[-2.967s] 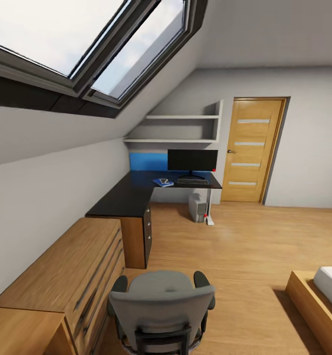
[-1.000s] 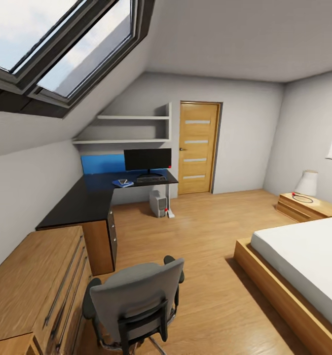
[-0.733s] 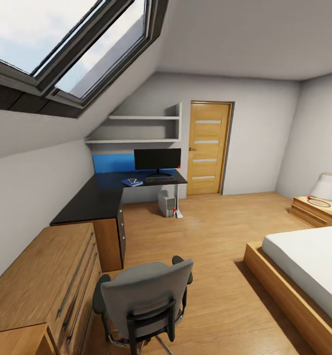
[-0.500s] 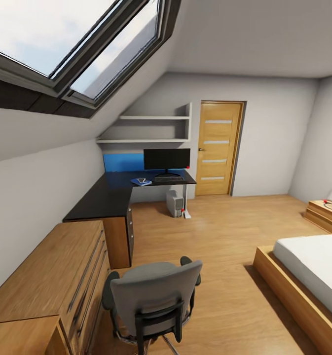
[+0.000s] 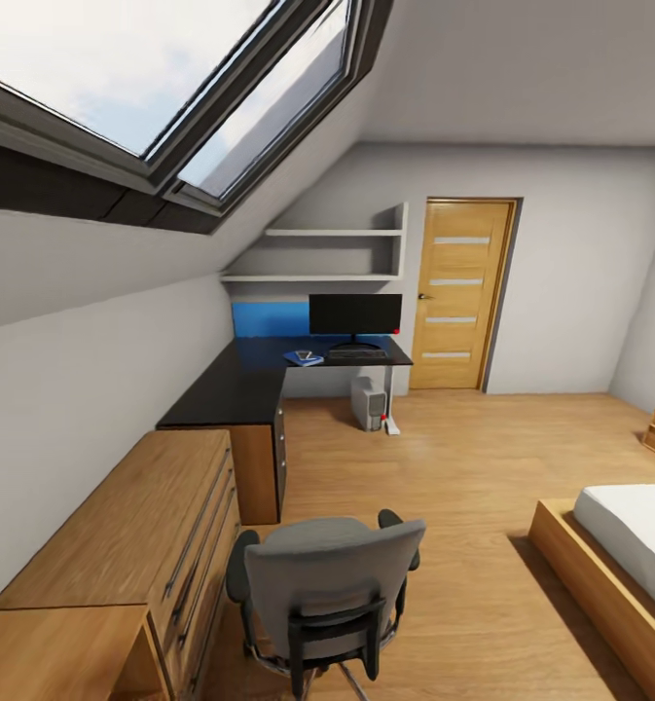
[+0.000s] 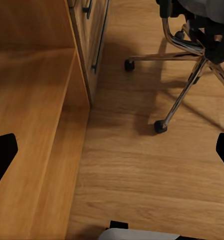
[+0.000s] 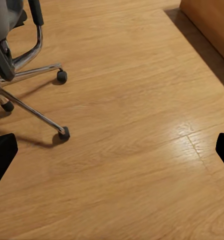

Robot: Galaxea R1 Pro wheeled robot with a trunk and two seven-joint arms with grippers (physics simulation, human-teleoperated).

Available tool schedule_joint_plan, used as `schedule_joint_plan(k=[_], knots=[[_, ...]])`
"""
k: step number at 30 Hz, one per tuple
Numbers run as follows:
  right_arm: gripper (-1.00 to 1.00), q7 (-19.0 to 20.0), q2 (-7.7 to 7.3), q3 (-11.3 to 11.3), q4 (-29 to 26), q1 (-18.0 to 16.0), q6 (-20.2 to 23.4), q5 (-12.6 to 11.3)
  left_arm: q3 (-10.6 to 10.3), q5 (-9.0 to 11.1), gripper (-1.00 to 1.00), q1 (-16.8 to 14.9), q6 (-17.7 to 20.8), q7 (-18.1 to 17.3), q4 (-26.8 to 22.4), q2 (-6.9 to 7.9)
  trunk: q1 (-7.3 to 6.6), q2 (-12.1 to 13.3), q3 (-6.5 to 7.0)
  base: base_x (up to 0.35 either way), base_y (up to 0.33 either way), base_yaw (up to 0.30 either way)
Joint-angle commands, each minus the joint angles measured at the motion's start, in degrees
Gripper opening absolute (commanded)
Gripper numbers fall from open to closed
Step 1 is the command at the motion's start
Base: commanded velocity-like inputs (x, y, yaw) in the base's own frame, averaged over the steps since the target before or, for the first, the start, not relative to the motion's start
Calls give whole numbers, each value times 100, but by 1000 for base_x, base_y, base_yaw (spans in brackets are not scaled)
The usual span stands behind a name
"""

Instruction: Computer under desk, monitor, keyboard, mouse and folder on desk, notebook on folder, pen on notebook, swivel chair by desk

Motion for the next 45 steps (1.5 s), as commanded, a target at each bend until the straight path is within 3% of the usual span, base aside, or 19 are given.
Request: schedule_joint_plan(k=[1, 28, 45], knots=[[100, -34, 3, 49, 13, -4, -17, -12, 52, -49, 100, 4, -6, -17, -8, 0, 2, -2, 0, 0, 0, 36], [100, -33, -5, 50, 13, -4, -6, -4, 57, -49, 100, 4, 1, -9, -8, 0, 2, -2, 0, -43, 25, 4], [100, -33, -3, 58, 4, -4, 287, -4, 57, -49, 100, 4, -4, -8, -8, -2, 2, -2, 0, -80, -3, 0]])
